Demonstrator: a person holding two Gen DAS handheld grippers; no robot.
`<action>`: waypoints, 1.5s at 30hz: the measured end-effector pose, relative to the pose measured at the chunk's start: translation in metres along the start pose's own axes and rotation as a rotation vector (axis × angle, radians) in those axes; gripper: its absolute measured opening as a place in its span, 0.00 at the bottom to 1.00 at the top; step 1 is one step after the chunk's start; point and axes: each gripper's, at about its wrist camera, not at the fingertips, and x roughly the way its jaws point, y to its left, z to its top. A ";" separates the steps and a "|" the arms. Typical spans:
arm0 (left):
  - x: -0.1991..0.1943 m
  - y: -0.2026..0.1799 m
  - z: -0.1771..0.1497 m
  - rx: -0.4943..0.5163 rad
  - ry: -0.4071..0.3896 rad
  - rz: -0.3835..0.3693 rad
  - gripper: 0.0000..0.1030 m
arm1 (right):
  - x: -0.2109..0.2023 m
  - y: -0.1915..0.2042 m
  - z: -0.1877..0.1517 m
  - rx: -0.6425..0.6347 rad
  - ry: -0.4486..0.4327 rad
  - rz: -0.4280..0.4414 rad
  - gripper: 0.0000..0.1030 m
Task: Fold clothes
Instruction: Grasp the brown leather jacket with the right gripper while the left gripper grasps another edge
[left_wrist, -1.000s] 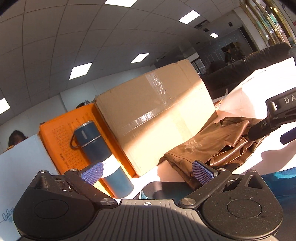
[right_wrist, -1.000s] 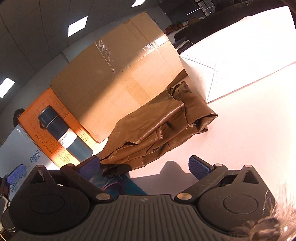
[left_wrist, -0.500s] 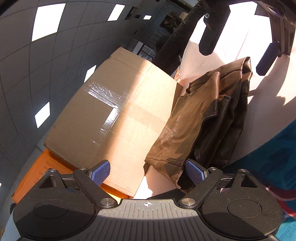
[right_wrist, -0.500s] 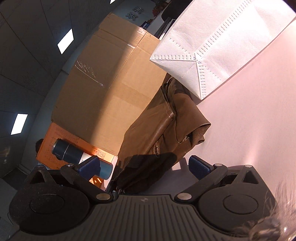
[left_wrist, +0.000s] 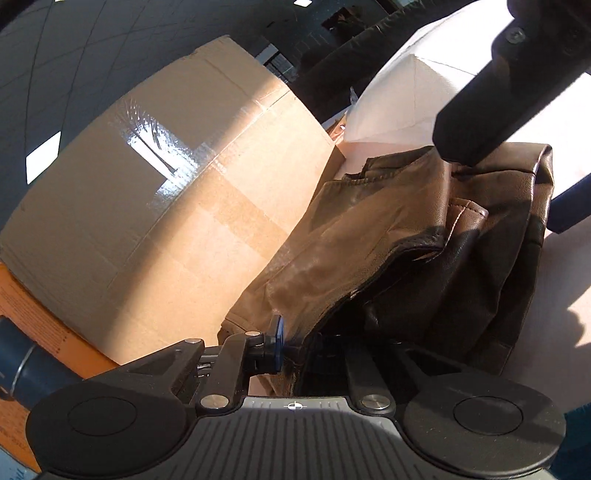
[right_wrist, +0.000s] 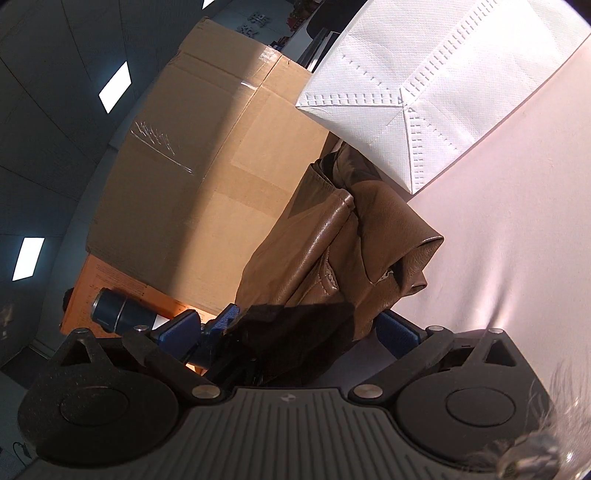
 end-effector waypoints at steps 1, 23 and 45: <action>0.001 0.010 -0.001 -0.090 -0.001 -0.008 0.04 | 0.001 0.000 -0.001 -0.003 -0.015 -0.002 0.99; -0.011 0.080 -0.040 -0.607 -0.037 -0.026 0.02 | 0.016 0.074 -0.018 -0.467 -0.278 0.109 0.06; -0.286 0.121 -0.180 -0.808 -0.131 0.257 0.02 | -0.040 0.152 -0.109 -0.406 0.151 0.893 0.06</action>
